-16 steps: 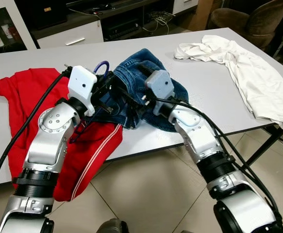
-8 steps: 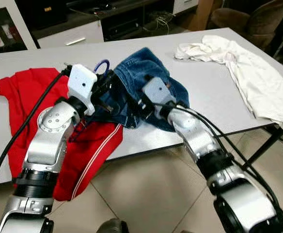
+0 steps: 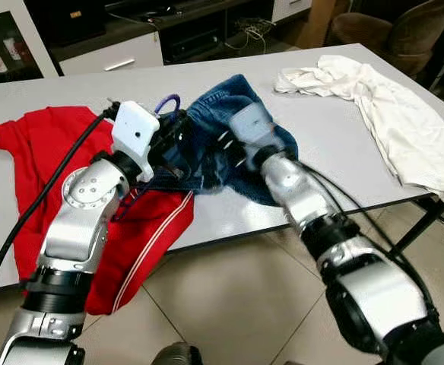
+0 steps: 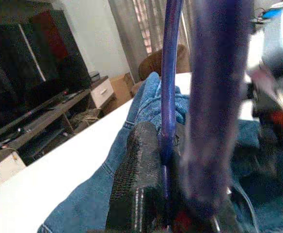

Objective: Hang hanger

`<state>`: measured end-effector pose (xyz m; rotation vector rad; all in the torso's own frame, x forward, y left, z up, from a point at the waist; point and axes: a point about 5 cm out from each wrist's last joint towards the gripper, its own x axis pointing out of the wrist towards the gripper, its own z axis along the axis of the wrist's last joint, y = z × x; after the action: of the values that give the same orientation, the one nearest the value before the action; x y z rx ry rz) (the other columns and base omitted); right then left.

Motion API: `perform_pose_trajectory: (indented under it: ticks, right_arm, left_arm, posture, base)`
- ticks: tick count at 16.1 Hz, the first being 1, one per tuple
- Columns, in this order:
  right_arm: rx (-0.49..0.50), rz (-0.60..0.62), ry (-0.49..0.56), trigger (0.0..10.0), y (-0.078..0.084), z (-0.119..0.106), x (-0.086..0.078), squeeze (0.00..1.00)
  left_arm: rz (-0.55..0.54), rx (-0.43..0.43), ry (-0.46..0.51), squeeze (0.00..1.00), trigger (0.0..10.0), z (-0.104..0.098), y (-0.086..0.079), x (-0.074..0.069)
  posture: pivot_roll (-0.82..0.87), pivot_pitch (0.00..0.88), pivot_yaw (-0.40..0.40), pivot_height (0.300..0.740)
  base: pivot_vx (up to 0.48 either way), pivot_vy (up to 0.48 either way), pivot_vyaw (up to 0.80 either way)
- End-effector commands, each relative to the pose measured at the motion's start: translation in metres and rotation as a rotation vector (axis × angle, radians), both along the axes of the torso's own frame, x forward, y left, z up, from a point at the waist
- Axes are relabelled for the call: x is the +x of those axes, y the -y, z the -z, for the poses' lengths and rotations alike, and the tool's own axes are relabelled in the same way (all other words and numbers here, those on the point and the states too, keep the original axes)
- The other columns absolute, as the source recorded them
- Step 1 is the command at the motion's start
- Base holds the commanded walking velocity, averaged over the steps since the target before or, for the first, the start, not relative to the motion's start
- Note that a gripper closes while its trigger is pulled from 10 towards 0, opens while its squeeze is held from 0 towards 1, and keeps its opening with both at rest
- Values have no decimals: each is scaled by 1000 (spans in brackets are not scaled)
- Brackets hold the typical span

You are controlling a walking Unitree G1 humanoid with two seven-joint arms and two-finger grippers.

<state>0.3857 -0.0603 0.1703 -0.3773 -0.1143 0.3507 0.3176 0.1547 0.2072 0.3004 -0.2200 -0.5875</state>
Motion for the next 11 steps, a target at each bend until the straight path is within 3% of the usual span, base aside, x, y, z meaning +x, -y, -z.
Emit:
perform_pose_trajectory:
  ticks: [1, 5, 9, 11]
  right_arm:
    - [51, 111, 6, 0, 22, -5, 7, 0]
    - [102, 268, 43, 0, 55, -12, 14, 0]
    - [99, 291, 38, 0, 64, -8, 14, 0]
    - [110, 239, 22, 0, 62, -2, 11, 0]
  left_arm:
    - [3, 0, 20, 0, 10000, -5, 0, -3]
    - [-17, 2, 14, 0, 10000, -5, -4, -2]
    - [-41, -3, 13, 0, 10000, -4, -8, 1]
    - [-75, -11, -20, 0, 10000, 5, -13, 3]
  posture:
    - [23, 0, 41, 736]
    - [14, 0, 45, 736]
    - [10, 0, 49, 736]
    - [12, 0, 51, 736]
  base:
    - [0, 0, 0]
    - [0, 0, 0]
    - [0, 0, 0]
    - [0, 0, 0]
